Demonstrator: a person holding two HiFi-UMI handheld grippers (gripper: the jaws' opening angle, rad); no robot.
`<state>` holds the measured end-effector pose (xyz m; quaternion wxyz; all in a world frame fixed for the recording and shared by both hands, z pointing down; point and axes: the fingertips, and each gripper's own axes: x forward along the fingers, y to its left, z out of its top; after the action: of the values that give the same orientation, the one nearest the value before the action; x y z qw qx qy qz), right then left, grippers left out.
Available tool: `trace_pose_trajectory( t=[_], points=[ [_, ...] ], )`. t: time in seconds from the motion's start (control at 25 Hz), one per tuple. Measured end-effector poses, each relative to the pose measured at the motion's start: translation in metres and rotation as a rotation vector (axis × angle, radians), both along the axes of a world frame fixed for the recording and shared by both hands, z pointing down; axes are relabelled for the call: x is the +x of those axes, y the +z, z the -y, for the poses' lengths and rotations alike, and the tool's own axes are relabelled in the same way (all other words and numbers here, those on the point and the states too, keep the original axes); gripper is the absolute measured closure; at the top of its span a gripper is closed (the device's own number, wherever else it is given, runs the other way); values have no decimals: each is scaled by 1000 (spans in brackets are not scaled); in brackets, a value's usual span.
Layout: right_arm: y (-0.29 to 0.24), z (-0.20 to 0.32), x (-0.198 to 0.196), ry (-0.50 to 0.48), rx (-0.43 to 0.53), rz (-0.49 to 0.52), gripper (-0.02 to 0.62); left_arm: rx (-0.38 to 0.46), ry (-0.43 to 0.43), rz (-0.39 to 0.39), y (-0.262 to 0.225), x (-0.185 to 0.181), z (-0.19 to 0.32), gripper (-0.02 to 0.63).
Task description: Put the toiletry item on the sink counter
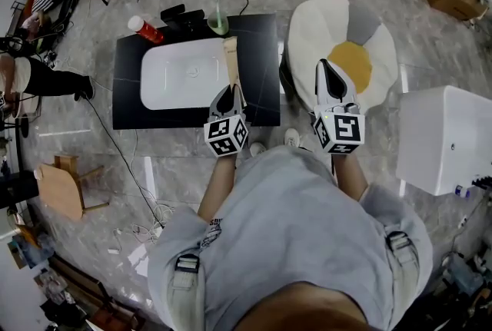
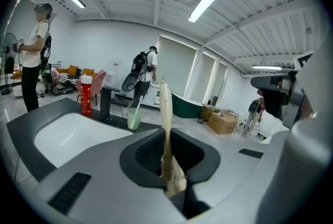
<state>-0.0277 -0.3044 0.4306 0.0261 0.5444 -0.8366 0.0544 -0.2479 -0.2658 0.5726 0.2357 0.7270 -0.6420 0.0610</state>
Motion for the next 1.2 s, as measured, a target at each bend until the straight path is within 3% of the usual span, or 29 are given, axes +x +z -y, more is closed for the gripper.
trace_pose_trajectory(
  t=[0.64, 0.88, 1.2],
  points=[
    [-8, 4, 6, 27, 18, -5, 591, -101, 29, 10, 55, 2, 7, 574],
    [-9, 5, 9, 35, 21, -3, 591, -136, 18, -37, 72, 2, 10, 574],
    [-9, 4, 12, 45, 19, -4, 591, -209, 27, -43, 105, 3, 13, 574]
  ],
)
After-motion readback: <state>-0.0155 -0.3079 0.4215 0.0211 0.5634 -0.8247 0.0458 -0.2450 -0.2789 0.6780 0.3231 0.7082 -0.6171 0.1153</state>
